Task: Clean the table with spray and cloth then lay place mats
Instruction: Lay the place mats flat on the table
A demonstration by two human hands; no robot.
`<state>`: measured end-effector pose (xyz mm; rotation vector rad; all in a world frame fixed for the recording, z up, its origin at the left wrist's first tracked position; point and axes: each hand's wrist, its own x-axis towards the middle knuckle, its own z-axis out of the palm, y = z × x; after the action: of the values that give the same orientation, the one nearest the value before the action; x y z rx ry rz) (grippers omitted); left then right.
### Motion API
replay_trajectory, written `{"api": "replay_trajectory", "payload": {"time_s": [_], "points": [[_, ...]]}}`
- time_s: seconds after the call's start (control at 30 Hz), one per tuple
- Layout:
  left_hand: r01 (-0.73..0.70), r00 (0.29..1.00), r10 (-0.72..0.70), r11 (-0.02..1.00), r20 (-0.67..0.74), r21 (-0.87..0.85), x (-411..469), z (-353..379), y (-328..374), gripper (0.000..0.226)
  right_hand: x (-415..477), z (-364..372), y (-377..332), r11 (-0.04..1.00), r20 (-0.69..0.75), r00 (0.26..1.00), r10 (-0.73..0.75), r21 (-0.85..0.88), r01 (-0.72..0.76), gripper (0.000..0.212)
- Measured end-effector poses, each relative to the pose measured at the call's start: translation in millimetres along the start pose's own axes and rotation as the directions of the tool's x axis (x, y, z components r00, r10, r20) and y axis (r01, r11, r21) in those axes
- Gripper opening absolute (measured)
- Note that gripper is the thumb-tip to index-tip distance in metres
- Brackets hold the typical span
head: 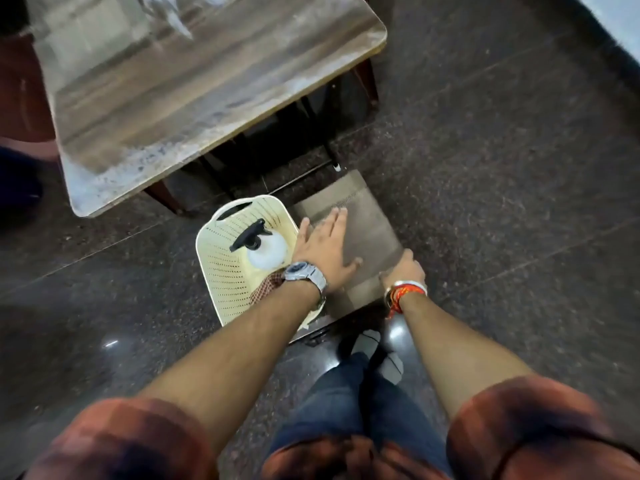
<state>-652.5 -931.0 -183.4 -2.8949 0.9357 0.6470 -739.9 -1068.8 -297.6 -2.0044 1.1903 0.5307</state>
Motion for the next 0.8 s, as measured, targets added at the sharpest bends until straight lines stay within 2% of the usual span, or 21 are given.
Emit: {"api": "replay_trajectory", "payload": {"time_s": [0.07,0.13,0.2,0.27,0.4,0.47,0.53,0.63,0.7,0.77,0.8], "points": [[0.02,0.999,-0.02,1.0,0.027,-0.004,3,1,2,0.095,10,-3,-1,0.998,-0.035,0.999,0.03,-0.052,-0.032,0.074],[0.032,0.998,-0.031,0.999,0.057,-0.013,8,3,2,0.096,23,-7,0,0.996,0.031,0.996,0.083,-0.047,-0.082,0.078],[0.061,0.993,-0.06,0.998,0.104,-0.011,14,8,2,0.098,32,-10,3,0.994,0.093,0.99,0.102,-0.038,-0.099,0.071],[0.099,0.979,-0.097,0.995,0.179,-0.003,16,14,0,0.1,33,-14,3,0.999,0.115,0.992,0.049,0.006,-0.05,0.062],[0.182,0.926,-0.179,0.983,0.331,0.023,24,27,-6,0.099,25,-37,-13,0.988,0.076,0.995,-0.069,0.14,0.058,0.024],[0.256,0.925,-0.235,0.966,0.299,-0.032,28,24,-5,0.099,23,-57,-27,0.979,-0.003,0.991,-0.136,0.15,0.135,0.017],[0.299,0.934,-0.269,0.949,0.235,-0.101,43,5,-1,0.1,21,-83,-49,0.968,-0.046,0.974,-0.224,0.105,0.228,0.018],[0.249,0.961,-0.218,0.949,0.168,-0.192,74,-37,9,0.116,18,-131,-100,0.935,-0.051,0.937,-0.345,0.073,0.348,0.022],[0.165,0.977,-0.107,0.928,0.186,-0.335,98,-71,23,0.132,14,-170,-139,0.909,-0.036,0.914,-0.404,0.093,0.406,0.031],[0.106,0.977,0.008,0.851,0.214,-0.515,115,-110,39,0.138,14,-213,-176,0.878,-0.037,0.882,-0.47,0.089,0.471,0.038],[0.093,0.977,0.041,0.802,0.209,-0.59,124,-131,47,0.133,18,-236,-194,0.861,-0.033,0.863,-0.505,0.06,0.506,0.034]]}}
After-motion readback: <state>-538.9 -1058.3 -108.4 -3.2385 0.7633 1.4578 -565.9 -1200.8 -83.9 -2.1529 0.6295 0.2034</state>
